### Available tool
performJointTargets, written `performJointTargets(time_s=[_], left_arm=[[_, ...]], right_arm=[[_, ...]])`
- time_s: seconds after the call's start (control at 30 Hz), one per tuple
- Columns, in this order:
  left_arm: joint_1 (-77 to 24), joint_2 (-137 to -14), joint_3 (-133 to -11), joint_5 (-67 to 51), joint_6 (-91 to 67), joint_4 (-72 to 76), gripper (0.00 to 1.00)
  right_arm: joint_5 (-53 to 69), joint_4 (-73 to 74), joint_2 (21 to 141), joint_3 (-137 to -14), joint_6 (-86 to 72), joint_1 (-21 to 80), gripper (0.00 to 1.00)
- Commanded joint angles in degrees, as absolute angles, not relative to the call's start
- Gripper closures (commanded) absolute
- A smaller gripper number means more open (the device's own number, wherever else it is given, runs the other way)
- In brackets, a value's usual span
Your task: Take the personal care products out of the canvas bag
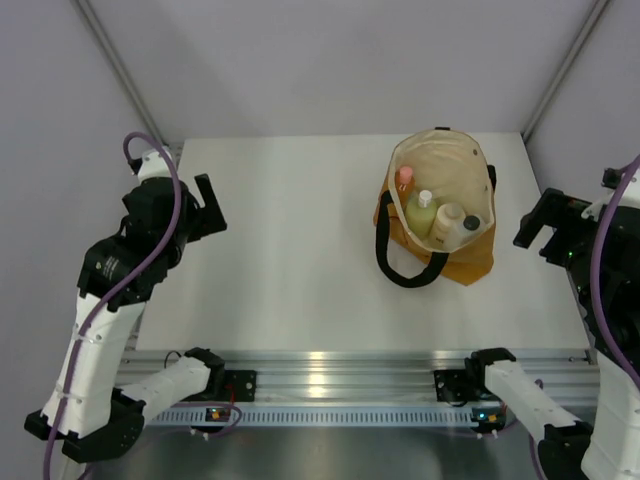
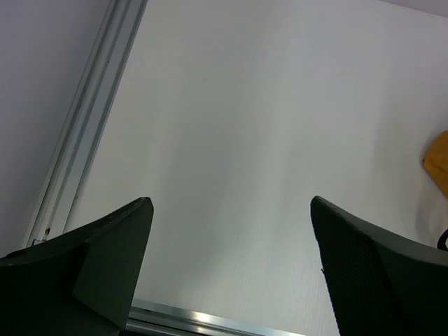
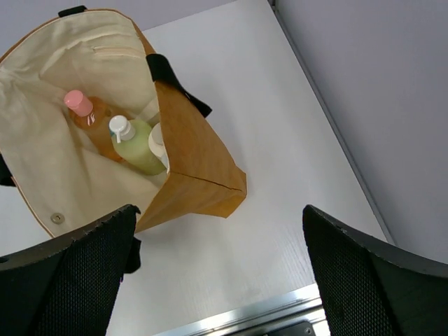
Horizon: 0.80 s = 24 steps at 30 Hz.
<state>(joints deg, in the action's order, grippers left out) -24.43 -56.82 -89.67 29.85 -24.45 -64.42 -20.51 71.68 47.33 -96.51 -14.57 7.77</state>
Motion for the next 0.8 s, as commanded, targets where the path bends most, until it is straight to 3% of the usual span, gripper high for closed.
performJointTargets(time_s=[0.0,0.3,0.5,0.6,0.77], left_arm=[[-24.61,-57.30,-91.32,30.67,-24.17,-63.37,0.02],[-24.61,-58.97,-95.70,33.49,-29.00,-63.19,0.02],[-24.70,-67.31,-98.44,14.88,-36.81,-58.37,0.02],[-27.23,-70.39,-94.23,3.98,-40.25,-47.23,0.02],[-38.29,-80.84,-101.48,1.58,-41.57,-38.07,0.02]], right_arm=[[-22.85,72.16,46.41,-98.44,-14.24,8.26,0.01],[-22.77,71.54,46.06,-98.79,-13.97,8.35,0.01],[-16.88,70.75,46.32,-98.00,-15.55,8.35,0.00],[-16.79,70.14,45.36,-96.07,-16.96,8.26,0.01],[-10.39,70.05,45.00,-91.85,-18.54,8.26,0.01]])
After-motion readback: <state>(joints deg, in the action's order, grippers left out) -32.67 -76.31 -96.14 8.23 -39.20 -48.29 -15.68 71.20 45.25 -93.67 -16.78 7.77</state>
